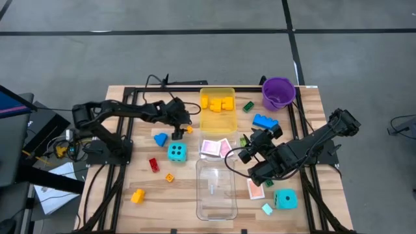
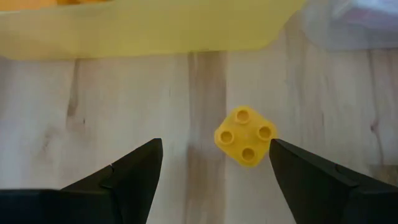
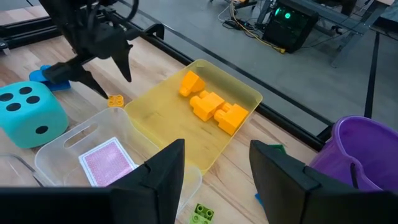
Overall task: Pick & Place Toys
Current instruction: Put the yellow game piece into the yellow bin
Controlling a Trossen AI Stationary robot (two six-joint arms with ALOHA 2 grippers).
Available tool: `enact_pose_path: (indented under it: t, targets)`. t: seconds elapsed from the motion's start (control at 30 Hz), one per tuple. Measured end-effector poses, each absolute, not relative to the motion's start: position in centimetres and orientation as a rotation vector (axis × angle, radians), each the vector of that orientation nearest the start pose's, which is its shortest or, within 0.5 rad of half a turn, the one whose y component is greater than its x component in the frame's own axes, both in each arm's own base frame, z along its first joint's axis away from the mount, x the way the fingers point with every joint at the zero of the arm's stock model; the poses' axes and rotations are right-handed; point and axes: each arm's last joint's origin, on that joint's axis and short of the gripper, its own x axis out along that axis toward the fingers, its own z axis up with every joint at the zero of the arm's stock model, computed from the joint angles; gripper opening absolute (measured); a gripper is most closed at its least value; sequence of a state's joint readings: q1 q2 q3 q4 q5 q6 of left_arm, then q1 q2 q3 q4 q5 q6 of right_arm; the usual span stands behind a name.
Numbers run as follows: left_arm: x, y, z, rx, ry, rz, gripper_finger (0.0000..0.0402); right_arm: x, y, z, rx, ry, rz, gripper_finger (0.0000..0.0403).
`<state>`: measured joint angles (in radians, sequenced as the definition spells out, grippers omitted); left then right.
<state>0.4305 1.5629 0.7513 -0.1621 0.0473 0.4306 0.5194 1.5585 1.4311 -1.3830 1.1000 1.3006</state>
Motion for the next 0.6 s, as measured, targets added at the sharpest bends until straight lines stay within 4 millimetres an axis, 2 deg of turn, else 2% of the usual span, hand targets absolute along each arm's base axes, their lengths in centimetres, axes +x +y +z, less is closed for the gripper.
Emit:
enact_pose_path:
  t: [0.27,0.4,0.6]
  targets:
    - [27.1,12.3,16.4,0.099,0.981,0.185,0.0289,25.0,11.1,31.5,0.060,0.526,-0.957,0.0173]
    - [27.1,12.3,16.8,0.053,1.010,0.177,0.0289,25.0,11.1,31.5,0.060,0.526,-0.956,0.0173]
    - [27.3,12.6,17.0,-0.083,0.955,0.264,0.0289,25.0,11.1,31.5,0.060,0.526,-0.956,0.0173]
